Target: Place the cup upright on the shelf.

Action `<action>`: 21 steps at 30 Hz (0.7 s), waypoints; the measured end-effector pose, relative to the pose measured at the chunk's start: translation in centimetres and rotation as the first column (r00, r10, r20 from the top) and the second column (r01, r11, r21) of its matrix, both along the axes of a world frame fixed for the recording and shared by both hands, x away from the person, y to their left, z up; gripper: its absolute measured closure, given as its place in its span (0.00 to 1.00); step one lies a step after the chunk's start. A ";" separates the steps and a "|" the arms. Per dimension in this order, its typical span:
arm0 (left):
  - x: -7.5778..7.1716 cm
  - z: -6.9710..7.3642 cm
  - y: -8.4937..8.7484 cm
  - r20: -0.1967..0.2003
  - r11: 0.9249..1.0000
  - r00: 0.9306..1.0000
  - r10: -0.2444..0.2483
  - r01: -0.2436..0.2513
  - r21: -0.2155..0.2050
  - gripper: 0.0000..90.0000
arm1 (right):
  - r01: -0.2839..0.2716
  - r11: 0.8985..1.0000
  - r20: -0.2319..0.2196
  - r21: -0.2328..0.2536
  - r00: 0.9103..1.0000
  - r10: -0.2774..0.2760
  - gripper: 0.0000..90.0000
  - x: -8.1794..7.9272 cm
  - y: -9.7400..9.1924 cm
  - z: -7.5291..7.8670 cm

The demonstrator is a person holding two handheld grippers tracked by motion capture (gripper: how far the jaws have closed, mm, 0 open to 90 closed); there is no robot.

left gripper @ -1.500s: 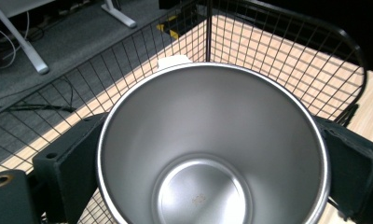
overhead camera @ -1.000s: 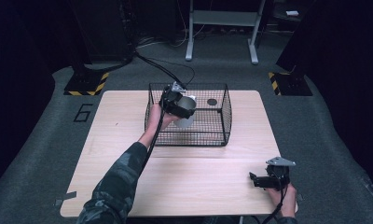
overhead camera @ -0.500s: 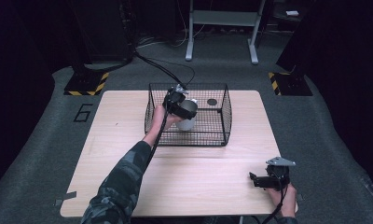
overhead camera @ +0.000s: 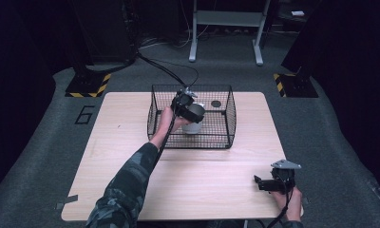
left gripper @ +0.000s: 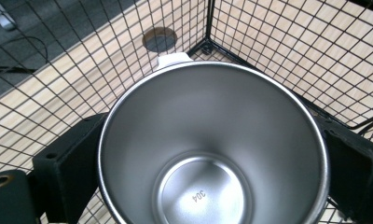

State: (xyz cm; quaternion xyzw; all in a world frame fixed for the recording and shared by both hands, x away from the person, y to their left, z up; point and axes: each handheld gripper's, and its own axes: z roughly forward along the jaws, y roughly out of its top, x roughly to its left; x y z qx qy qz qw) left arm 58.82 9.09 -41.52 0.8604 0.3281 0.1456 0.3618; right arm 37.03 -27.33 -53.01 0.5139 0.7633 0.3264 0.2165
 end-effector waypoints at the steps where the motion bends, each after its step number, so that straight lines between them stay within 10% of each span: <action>1: 0.0 0.0 0.0 0.000 1.000 1.000 0.000 0.000 0.000 0.07 | 0.000 1.000 0.000 0.000 1.000 0.000 0.00 0.0 0.0 0.0; 21: 0.4 -1.0 -0.1 -0.051 0.999 0.999 -0.001 0.004 0.048 0.07 | -0.003 1.000 0.002 -0.002 1.000 0.003 0.00 0.0 0.0 0.0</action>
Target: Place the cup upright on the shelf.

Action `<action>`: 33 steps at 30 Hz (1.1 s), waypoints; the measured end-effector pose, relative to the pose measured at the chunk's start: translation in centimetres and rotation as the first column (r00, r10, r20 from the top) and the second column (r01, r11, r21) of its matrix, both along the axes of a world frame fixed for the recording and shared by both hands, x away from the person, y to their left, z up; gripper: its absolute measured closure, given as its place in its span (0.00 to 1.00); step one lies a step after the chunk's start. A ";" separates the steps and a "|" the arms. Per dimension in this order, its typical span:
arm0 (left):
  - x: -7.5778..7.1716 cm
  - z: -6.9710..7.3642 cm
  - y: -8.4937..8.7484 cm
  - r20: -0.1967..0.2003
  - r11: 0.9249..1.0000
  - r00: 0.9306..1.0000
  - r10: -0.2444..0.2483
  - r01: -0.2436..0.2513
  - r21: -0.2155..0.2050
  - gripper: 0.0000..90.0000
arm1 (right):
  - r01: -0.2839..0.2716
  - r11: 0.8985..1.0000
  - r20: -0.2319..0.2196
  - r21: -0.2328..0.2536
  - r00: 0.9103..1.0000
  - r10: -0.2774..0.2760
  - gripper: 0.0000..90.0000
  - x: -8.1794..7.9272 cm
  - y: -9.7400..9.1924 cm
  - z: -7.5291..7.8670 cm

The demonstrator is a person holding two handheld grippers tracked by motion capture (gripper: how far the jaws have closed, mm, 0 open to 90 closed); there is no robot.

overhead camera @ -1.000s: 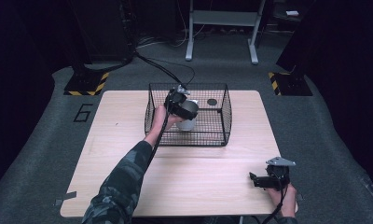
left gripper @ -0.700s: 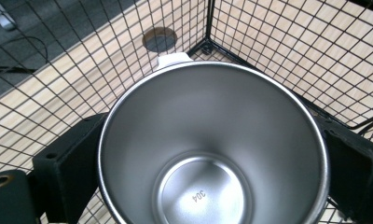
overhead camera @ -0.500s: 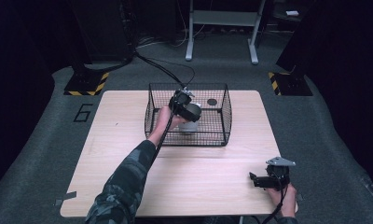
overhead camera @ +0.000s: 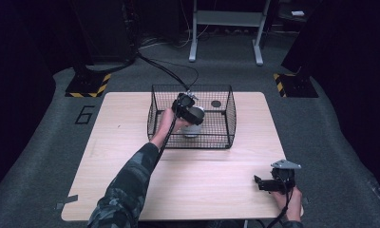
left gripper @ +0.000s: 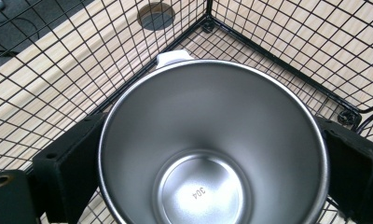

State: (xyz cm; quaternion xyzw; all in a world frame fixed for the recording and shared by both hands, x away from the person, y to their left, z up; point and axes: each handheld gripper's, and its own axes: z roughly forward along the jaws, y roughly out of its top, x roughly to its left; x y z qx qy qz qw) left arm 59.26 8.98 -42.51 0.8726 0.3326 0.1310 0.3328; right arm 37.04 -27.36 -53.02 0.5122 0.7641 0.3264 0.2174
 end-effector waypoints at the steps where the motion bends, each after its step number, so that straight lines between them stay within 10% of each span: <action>1: 0.0 0.0 0.1 -0.001 1.000 1.000 -0.010 0.010 0.012 0.07 | 0.002 1.000 -0.001 0.001 1.000 -0.002 0.00 0.0 0.0 0.0; 20: -0.9 0.2 1.0 -0.032 0.998 0.998 -0.050 0.052 0.044 0.06 | -0.006 1.000 -0.004 -0.001 1.000 0.006 0.00 0.0 -0.1 0.0; 33: -1.7 2.1 2.3 -0.005 0.998 0.999 -0.042 0.041 -0.049 0.02 | -0.006 1.000 -0.004 -0.001 1.000 0.006 0.00 0.0 -0.1 0.0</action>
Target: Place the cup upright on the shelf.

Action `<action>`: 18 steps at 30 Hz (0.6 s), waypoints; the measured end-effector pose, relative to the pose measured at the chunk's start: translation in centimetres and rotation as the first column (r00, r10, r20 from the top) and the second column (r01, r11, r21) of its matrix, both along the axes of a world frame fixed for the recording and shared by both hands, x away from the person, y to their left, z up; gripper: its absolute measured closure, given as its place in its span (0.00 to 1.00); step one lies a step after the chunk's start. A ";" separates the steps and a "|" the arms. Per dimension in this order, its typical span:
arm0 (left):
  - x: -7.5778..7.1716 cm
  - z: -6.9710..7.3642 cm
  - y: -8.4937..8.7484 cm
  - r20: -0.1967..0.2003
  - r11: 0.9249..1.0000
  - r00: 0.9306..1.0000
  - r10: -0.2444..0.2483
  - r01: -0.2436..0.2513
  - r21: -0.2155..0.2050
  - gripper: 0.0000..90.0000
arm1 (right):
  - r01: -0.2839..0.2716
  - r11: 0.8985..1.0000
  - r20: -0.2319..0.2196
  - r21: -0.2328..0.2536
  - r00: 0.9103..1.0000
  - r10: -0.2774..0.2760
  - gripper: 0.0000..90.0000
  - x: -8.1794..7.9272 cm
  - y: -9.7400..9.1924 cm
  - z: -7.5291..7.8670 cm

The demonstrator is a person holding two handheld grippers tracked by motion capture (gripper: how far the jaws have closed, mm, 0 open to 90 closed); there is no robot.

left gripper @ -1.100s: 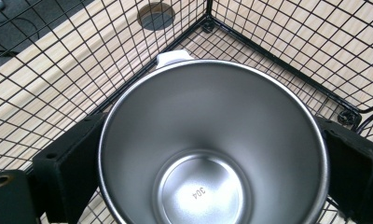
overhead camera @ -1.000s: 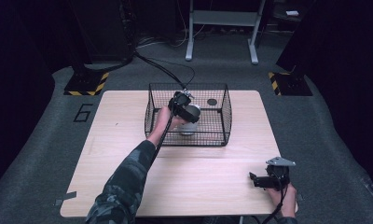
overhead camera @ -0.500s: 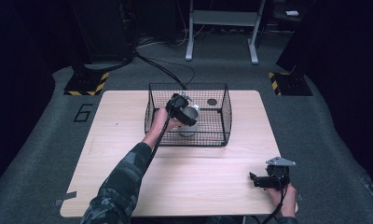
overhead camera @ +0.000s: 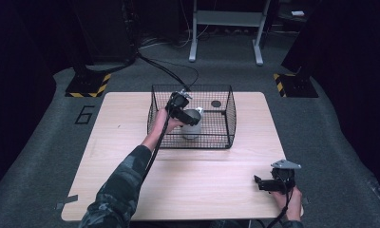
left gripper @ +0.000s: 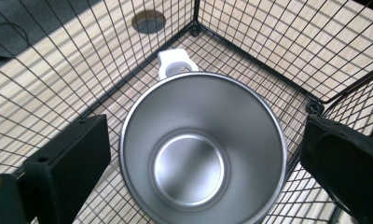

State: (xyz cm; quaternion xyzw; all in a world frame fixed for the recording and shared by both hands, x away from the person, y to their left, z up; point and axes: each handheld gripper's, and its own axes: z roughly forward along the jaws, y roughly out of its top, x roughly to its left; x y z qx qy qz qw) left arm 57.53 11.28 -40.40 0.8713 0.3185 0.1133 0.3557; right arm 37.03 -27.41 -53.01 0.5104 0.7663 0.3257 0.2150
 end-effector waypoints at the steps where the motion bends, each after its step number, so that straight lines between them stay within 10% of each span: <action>1: -0.1 0.2 0.1 0.001 1.000 1.000 -0.005 0.005 -0.004 0.02 | 0.000 1.000 0.000 0.000 1.000 0.000 0.00 0.0 0.0 0.0; 18: -4.9 4.2 2.1 0.081 0.997 0.996 -0.046 0.051 -0.053 0.00 | 0.004 1.000 0.000 -0.001 1.000 -0.004 0.00 0.0 0.0 0.0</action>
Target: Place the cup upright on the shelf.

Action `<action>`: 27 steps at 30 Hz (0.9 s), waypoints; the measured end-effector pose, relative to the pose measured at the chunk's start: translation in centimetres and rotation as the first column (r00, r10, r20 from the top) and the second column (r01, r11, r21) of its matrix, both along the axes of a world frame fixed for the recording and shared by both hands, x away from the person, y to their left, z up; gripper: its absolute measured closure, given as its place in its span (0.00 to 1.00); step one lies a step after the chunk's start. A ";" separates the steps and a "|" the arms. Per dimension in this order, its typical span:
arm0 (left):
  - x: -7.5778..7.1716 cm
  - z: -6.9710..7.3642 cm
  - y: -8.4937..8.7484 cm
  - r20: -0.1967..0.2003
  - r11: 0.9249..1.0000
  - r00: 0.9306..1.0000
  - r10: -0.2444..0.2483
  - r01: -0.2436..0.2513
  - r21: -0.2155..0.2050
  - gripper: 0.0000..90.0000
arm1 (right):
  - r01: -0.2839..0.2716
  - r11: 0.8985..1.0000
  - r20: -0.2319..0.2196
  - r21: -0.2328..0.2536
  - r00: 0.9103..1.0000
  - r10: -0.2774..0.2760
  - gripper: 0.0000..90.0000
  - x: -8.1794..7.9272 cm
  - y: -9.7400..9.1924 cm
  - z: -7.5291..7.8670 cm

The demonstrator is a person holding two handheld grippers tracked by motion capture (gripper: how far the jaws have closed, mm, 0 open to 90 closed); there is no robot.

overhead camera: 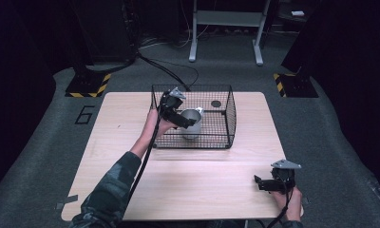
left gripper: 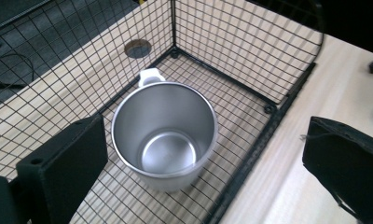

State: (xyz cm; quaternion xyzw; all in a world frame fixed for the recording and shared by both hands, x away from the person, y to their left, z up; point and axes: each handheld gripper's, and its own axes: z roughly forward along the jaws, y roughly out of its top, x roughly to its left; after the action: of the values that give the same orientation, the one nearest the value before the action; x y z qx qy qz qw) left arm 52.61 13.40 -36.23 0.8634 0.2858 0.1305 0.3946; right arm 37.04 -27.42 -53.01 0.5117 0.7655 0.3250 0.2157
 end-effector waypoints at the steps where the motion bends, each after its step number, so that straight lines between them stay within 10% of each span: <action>1: -0.3 0.1 0.1 0.005 1.000 1.000 0.004 -0.004 -0.001 0.00 | 0.000 1.000 0.000 0.000 1.000 0.000 0.00 0.0 0.0 0.0; 13: -5.6 0.8 3.8 0.061 1.000 0.998 -0.024 0.024 -0.004 0.00 | 0.000 1.000 0.000 0.000 1.000 0.000 0.00 0.0 0.0 0.0; 27: -12.9 -0.3 11.0 0.138 0.996 0.989 0.057 -0.046 -0.079 0.00 | 0.000 1.000 0.000 0.000 1.000 0.000 0.00 0.0 0.0 0.0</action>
State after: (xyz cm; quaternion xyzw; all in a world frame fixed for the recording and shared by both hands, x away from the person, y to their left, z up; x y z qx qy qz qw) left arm 39.68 24.41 -36.58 0.8289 0.2843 0.1903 0.4425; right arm 37.04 -27.42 -53.00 0.5119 0.7654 0.3248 0.2157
